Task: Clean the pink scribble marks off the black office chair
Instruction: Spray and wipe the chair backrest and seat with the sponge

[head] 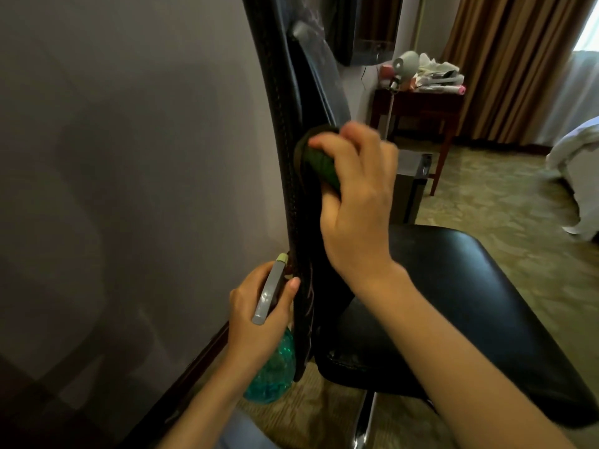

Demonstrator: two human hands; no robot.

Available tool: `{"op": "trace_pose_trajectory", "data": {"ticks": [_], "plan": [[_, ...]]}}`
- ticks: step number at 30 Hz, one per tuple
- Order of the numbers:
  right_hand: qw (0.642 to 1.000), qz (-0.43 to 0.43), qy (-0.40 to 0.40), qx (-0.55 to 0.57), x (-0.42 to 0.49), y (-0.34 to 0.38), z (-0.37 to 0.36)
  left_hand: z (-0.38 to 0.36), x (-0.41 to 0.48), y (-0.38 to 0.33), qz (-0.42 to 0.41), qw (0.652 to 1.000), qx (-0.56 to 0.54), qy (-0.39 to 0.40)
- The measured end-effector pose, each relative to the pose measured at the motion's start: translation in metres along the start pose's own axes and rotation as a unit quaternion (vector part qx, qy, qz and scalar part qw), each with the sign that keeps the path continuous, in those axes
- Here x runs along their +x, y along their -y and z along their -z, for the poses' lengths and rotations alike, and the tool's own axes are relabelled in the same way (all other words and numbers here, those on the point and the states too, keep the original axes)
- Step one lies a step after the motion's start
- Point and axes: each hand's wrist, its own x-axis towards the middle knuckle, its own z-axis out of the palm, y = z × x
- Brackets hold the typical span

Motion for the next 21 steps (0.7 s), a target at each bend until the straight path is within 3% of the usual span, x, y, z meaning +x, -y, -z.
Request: {"op": "trace_pose_trajectory", "data": {"ticks": [10,12,15,17,21], "plan": [[0.989,0.017,0.122,-0.083,-0.094,-0.026,0.014,0.001,0.0,-0.012,0.017,1.0,-0.012,-0.001],[0.992,-0.008,0.111,-0.052,-0.077,-0.018,0.022,0.001,-0.001,-0.011,0.026,1.0,-0.012,-0.001],[0.998,-0.047,0.033,-0.002,-0.024,0.005,0.03,0.0,0.0,-0.009,0.033,0.999,-0.015,-0.01],[0.999,-0.029,-0.003,0.019,0.018,0.014,0.028,0.0,-0.001,-0.008,0.026,1.0,-0.011,-0.01],[0.999,0.013,0.005,0.045,0.05,0.017,0.013,0.0,-0.001,-0.006,0.024,1.0,-0.015,-0.008]]}}
